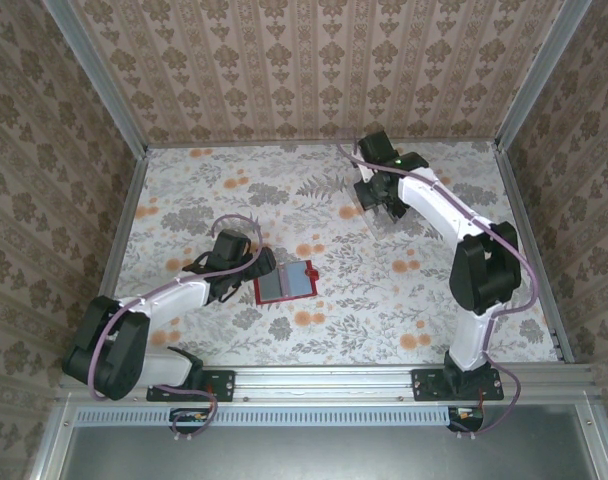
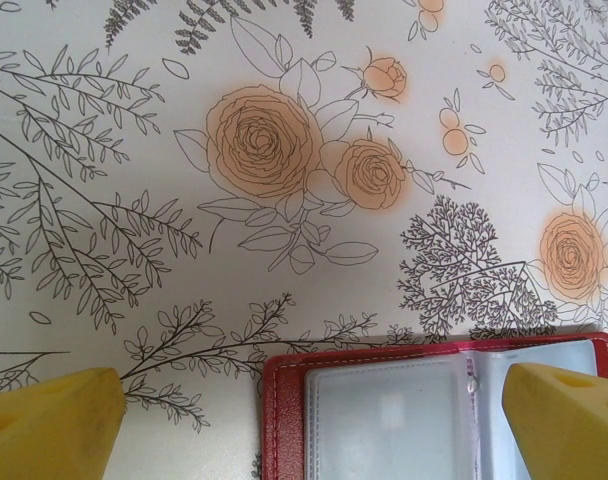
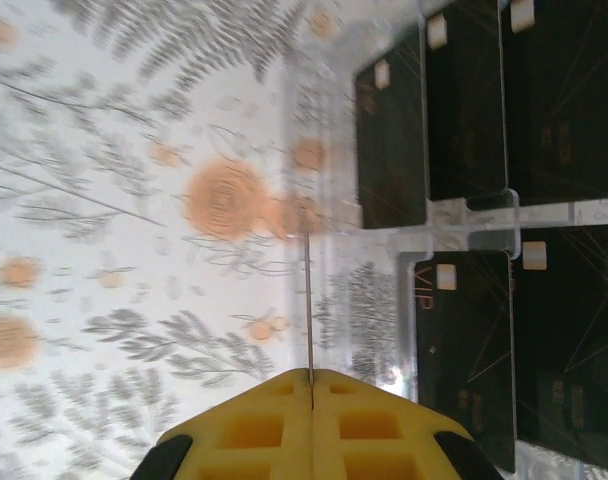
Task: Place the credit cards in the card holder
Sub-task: Pick up the credit card from the storage box, then insert the credit card into the card slot.
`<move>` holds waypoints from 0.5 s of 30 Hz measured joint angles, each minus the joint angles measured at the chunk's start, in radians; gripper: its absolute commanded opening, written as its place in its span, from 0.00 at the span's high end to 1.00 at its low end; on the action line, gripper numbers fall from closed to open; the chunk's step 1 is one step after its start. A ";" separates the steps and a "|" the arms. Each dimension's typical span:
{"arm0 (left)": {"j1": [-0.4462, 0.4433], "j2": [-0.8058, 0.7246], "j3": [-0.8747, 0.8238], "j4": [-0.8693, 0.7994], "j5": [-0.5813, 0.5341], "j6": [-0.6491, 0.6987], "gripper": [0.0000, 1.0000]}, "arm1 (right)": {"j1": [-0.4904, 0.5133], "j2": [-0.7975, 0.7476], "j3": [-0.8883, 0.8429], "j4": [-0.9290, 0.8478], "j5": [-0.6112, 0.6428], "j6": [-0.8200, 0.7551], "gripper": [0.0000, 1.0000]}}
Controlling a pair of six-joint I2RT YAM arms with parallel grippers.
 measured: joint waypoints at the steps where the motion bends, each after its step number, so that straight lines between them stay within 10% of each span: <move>1: 0.000 -0.006 0.000 -0.004 0.000 0.000 0.00 | 0.015 -0.019 -0.001 0.003 -0.010 0.013 1.00; 15: -0.014 -0.098 -0.033 -0.115 -0.035 0.029 0.00 | 0.170 -0.238 -0.541 0.525 -0.412 0.543 1.00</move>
